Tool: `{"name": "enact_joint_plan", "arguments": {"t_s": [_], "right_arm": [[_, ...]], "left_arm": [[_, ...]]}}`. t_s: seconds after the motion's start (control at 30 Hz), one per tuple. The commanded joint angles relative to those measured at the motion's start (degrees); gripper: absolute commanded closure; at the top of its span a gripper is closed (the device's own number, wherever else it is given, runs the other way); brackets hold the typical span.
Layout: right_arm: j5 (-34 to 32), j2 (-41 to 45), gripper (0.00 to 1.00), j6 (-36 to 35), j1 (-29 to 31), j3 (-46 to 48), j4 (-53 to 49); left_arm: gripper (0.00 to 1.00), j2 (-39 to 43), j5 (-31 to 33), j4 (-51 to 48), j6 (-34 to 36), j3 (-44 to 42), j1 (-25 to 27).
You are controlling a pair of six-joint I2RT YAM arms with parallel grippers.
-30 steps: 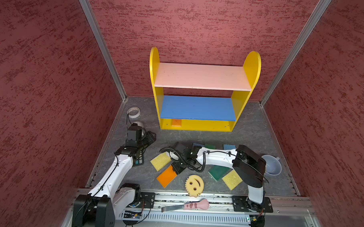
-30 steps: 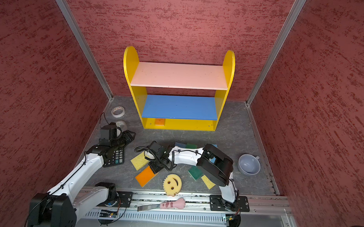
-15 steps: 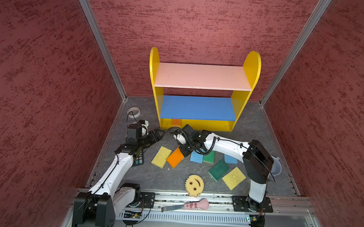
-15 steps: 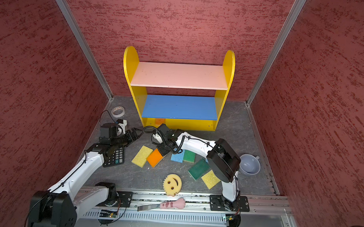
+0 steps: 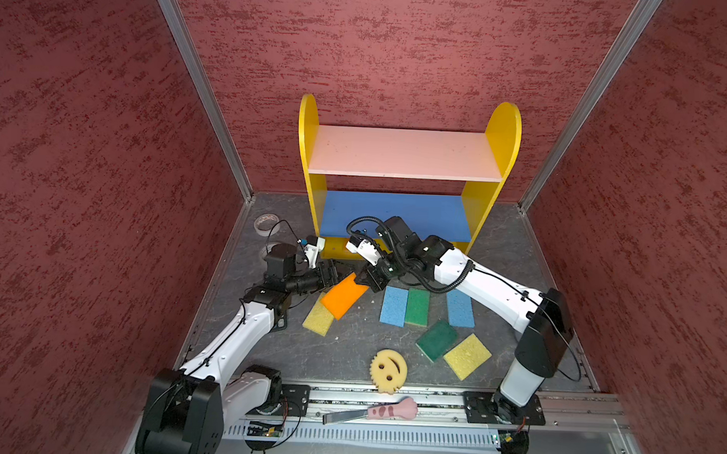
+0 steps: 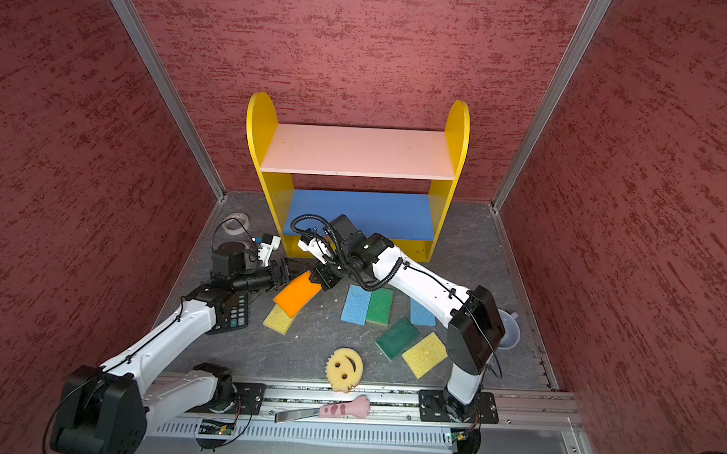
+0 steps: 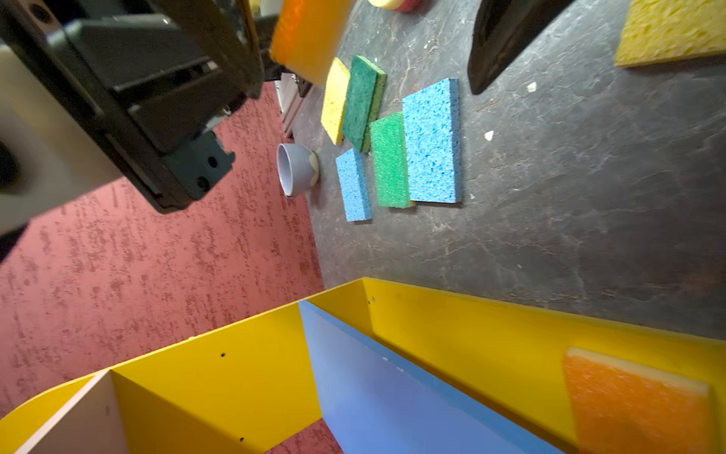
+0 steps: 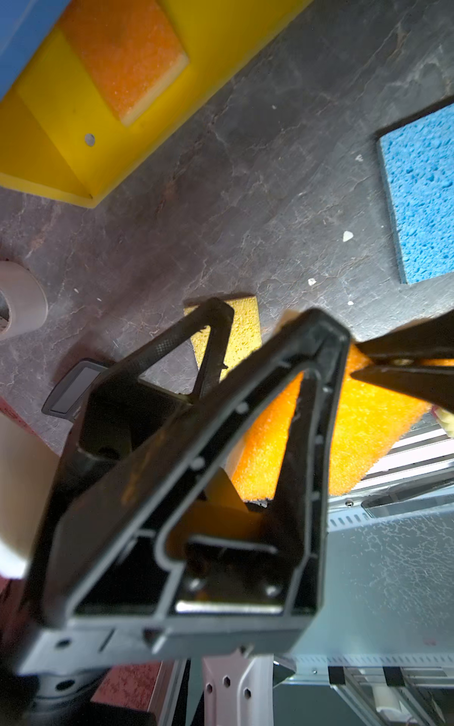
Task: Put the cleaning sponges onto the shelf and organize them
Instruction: 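Lift the orange sponge and carry it toward the shelf base while the left gripper approaches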
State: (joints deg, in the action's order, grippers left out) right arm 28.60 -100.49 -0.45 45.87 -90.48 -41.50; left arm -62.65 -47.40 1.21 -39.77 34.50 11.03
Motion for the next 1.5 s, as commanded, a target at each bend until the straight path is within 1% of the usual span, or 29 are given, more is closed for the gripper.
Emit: {"name": "enact_joint_plan", "arguments": {"t_s": [0.0, 0.1, 0.17, 0.3, 0.37, 0.43, 0.53, 0.6, 0.67, 0.8, 0.93, 1.0, 1.03, 1.07, 1.1, 1.13, 1.2, 1.27, 1.37, 1.47], "right_arm": [[3.5, 2.4, 1.0, -1.1, -1.3, 1.1, -0.4], [3.4, 3.2, 1.0, -0.1, -2.4, 2.2, 1.0], [2.9, 3.5, 1.0, 0.5, -3.3, 3.6, 2.2], [2.9, 4.3, 1.0, 2.4, -5.0, 6.6, 5.9], [3.4, 4.9, 1.0, 2.9, -5.6, 7.6, 7.7], [2.9, 5.5, 1.0, 3.6, -6.1, 8.4, 9.4], [4.0, 5.9, 1.0, 5.0, -7.1, 8.3, 11.0], [5.2, 5.7, 1.0, 5.0, -7.3, 8.3, 11.8], [5.0, 5.2, 1.0, 5.2, -7.4, 7.8, 11.8], [4.6, 3.7, 1.0, 6.0, -7.5, 6.6, 11.6], [4.5, 3.3, 1.0, 8.2, -7.6, 7.0, 14.2], [4.1, 3.5, 1.0, 9.3, -7.6, 7.5, 16.0], [3.2, 3.8, 0.9, 9.9, -7.6, 8.2, 17.2], [1.9, 4.1, 0.75, 10.7, -7.7, 8.8, 18.1], [0.3, 4.6, 0.63, 12.0, -7.9, 9.8, 19.2], [-1.3, 5.1, 0.57, 13.7, -8.1, 10.8, 20.7], [-3.0, 6.6, 0.5, 16.9, -8.4, 13.8, 24.8], [-4.3, 8.8, 0.45, 21.2, -8.4, 18.0, 30.9], [-5.1, 13.1, 0.41, 30.1, -8.4, 25.7, 43.6], [-5.6, 16.7, 0.39, 41.4, -8.3, 35.3, 60.0]], "left_arm": [[0.28, -1.2, -6.4, 8.1, -5.2, 0.1, -0.3], [0.28, -2.1, -7.3, 9.3, -6.4, -0.7, -0.5], [0.24, -2.6, -7.5, 9.6, -6.5, -1.2, -0.7], [0.24, -2.8, -8.8, 9.4, -7.2, -1.5, -0.6], [0.24, -2.6, -8.6, 6.7, -5.3, -1.0, -0.4], [0.24, -2.9, -6.9, 2.3, -3.2, -0.3, -0.4], [0.34, -3.6, -6.8, 3.2, -3.8, -0.8, -0.2], [0.48, -4.4, -6.8, 4.8, -4.5, -0.9, 0.1], [0.58, -5.2, -6.9, 5.8, -5.5, -0.5, 0.5], [0.72, -6.5, -6.2, 6.1, -5.5, 1.1, 1.8], [0.87, -7.3, -5.4, 6.2, -5.8, 2.0, 2.5], [0.9, -7.5, -5.1, 6.2, -5.8, 2.3, 2.7], [0.9, -7.5, -5.0, 6.5, -6.3, 2.4, 2.6], [0.91, -7.4, -5.0, 7.3, -7.3, 2.5, 2.3], [0.92, -7.1, -5.1, 8.8, -8.6, 2.3, 2.0], [0.92, -6.5, -4.7, 9.9, -9.4, 2.3, 1.8], [0.92, -4.9, -2.4, 10.2, -9.8, 2.4, 1.4], [0.93, -3.0, 0.4, 10.3, -9.9, 2.3, 1.0], [0.93, 0.8, 5.0, 9.5, -9.5, 2.1, 0.6], [0.94, 4.3, 9.7, 8.2, -8.4, 1.4, 0.5]]}}
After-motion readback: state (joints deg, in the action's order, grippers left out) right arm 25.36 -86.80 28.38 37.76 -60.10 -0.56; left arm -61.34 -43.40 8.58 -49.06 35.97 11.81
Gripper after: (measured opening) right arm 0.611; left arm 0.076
